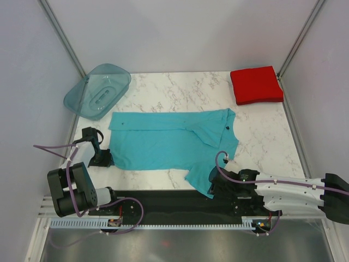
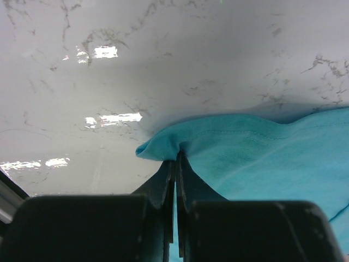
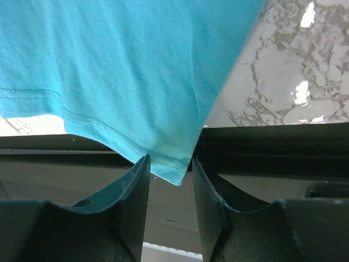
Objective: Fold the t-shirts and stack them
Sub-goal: Fold the tshirt
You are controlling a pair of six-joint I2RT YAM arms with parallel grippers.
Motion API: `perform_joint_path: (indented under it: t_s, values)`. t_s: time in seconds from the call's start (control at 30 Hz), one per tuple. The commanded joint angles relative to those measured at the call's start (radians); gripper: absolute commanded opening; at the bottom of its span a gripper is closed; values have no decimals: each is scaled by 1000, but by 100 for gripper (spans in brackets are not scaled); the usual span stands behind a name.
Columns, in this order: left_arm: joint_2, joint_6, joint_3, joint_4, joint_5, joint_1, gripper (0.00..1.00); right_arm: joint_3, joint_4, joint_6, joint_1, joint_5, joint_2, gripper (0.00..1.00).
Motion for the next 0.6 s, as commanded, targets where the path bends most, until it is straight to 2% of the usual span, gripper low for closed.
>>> perform_joint_path:
  t_s: [0.0, 0.2, 0.27, 0.3, 0.33, 0.43, 0.57]
  values:
    - [7, -6, -26, 91, 32, -2, 2, -6, -19, 40, 13, 34, -10, 45]
    - [14, -14, -36, 93, 29, -4, 2, -2, 1, 45, 29, 52, 20, 44]
    - [18, -11, -31, 91, 27, -4, 2, -6, 14, 46, 32, 54, 31, 40]
    - [21, -11, -31, 91, 29, -4, 2, -6, 20, 45, 33, 57, 42, 36]
    - [20, -11, -31, 91, 30, -4, 2, -3, 20, 48, 36, 65, 45, 23]
    - [20, -11, -29, 91, 37, -4, 2, 23, -20, 38, 41, 109, 50, 0]
    - [-8, -11, -25, 88, 47, -3, 2, 119, -126, 15, 43, 204, 28, 0]
